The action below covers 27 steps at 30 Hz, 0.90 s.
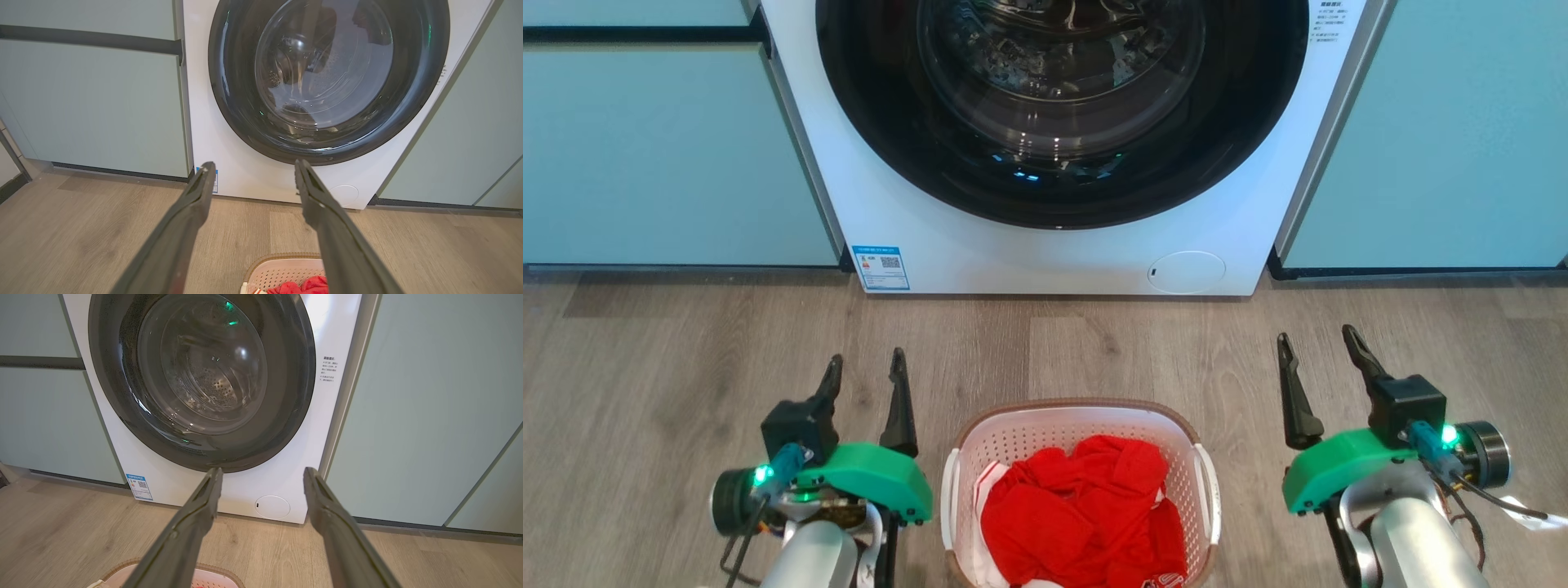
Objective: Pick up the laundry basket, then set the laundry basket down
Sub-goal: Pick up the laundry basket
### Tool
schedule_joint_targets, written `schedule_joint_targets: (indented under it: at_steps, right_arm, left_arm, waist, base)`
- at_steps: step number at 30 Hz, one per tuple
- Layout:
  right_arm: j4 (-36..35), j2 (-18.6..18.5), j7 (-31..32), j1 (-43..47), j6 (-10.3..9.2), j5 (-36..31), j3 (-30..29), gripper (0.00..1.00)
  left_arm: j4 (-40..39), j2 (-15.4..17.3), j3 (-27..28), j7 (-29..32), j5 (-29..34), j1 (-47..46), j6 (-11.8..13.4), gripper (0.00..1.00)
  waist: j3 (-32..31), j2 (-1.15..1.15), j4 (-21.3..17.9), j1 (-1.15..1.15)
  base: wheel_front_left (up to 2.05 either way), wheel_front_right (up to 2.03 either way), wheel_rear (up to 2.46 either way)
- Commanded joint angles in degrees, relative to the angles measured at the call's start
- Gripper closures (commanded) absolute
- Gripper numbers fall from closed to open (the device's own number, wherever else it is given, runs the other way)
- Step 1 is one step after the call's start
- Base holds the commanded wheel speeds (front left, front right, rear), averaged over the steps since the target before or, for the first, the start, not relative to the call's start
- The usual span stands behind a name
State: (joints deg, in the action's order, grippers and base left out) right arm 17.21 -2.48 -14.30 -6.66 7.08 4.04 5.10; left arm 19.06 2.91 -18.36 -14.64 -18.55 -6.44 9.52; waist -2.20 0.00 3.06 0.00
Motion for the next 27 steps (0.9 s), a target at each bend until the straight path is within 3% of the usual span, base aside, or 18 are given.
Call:
schedule_joint_targets:
  at_steps: [1, 27]
  right_arm:
    - [-1.6, -0.4, -0.7, -2.7, 0.41, 0.0, 1.0, 0.00]
    - [0.5, -0.6, -0.7, -3.6, 0.41, -0.6, 1.8, 0.00]
  left_arm:
    - [-1.6, 0.0, 2.0, -0.4, -0.2, -2.2, -0.2, 0.00]
    - [1.0, 0.0, 1.2, -0.4, -1.7, -2.5, -0.9, 0.00]
  waist:
    - [0.0, 0.00, 0.0, 0.00]
    - [2.2, 0.00, -0.3, 0.00]
  base:
    - [0.00, 0.00, 0.00]
    - [0.00, 0.00, 0.00]
